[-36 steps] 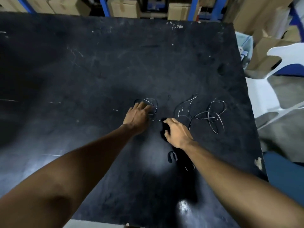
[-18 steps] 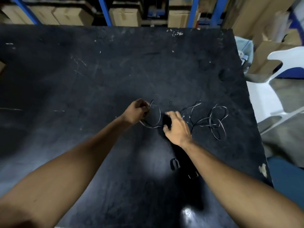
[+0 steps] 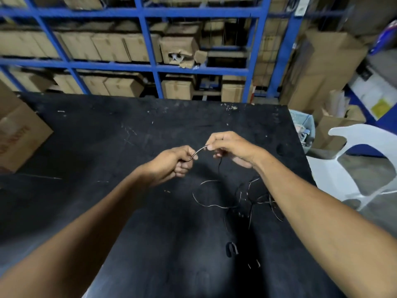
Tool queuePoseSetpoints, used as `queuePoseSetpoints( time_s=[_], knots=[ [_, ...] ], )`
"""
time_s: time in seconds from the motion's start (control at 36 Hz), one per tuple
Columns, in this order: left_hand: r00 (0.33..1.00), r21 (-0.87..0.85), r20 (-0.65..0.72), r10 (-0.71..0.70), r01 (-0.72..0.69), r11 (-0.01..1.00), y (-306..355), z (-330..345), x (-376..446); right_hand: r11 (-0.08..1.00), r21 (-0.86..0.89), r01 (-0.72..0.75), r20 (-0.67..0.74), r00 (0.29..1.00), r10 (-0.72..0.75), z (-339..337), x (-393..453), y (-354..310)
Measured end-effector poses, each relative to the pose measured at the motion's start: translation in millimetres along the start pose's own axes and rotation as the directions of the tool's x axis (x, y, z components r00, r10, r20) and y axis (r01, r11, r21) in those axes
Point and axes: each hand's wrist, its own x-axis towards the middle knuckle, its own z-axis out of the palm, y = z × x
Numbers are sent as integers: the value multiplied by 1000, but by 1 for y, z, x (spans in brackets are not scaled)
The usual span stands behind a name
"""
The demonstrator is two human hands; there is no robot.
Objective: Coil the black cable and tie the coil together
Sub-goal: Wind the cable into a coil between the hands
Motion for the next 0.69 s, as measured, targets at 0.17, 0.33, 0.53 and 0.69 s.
queuePoseSetpoints(
  time_s=[0.17, 0.33, 0.53, 0.69],
  knots=[
    [987, 118, 128, 102, -117, 986, 26, 14, -22, 996, -34, 84, 47, 995, -82, -4, -9, -49],
    [983, 219, 118, 141, -164, 962, 51, 28, -40, 941, -326, 87, 91, 994, -61, -16, -20, -80],
    [965, -169, 233, 122, -84, 982, 59, 47, -52, 919, -365, 150, 85, 988, -128, -13, -29, -95],
    [931, -397, 286, 226, -100, 912, 70, 53, -62, 963, -184, 199, -36, 977, -209, -21, -35, -92]
  ],
)
